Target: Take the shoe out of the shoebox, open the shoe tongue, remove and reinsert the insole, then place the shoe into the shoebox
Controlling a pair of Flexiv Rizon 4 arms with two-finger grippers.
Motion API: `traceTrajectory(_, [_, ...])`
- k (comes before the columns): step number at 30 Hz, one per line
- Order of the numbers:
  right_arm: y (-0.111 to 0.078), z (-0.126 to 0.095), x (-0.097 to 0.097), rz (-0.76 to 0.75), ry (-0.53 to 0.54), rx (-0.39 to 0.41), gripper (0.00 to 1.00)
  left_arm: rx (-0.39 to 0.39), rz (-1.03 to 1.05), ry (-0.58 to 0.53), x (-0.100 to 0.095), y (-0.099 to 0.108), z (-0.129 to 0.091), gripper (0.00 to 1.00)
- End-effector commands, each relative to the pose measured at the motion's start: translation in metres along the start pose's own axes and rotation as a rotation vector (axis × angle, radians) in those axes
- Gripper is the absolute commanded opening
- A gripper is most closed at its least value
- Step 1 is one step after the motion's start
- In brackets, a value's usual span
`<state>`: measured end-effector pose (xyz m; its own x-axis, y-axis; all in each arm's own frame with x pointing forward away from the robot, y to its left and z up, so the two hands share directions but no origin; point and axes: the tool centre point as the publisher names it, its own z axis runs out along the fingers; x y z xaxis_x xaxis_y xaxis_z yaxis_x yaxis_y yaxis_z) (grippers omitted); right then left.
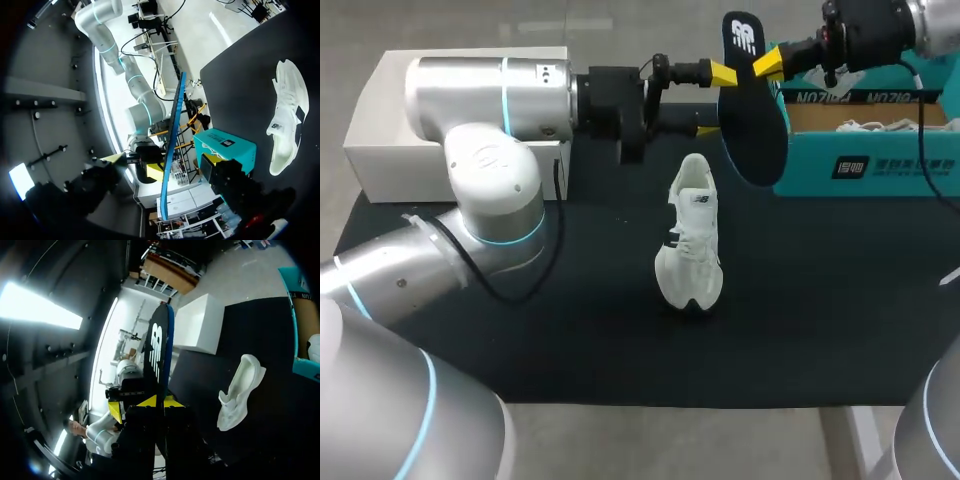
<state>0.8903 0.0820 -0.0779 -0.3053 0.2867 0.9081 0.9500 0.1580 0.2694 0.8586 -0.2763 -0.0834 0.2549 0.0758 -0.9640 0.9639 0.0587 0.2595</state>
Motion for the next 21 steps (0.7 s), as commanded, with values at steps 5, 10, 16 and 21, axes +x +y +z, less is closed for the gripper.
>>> traceTrajectory(5, [0.013,-0.004,-0.010,0.055,-0.016,0.031,0.00,-0.007,0.000,-0.008,0.010,-0.006,0.017,0.83])
traceTrajectory(10, [0.020,-0.003,-0.013,0.073,-0.021,-0.034,0.00,-0.013,0.012,0.001,0.013,-0.010,0.022,0.68])
traceTrajectory(16, [0.019,-0.001,-0.013,0.077,-0.029,-0.044,0.00,-0.032,0.020,0.000,0.015,-0.010,0.024,0.24])
traceTrajectory(21, [0.015,0.001,-0.013,0.085,-0.028,-0.036,0.00,-0.042,0.035,0.012,0.016,-0.010,0.023,0.00])
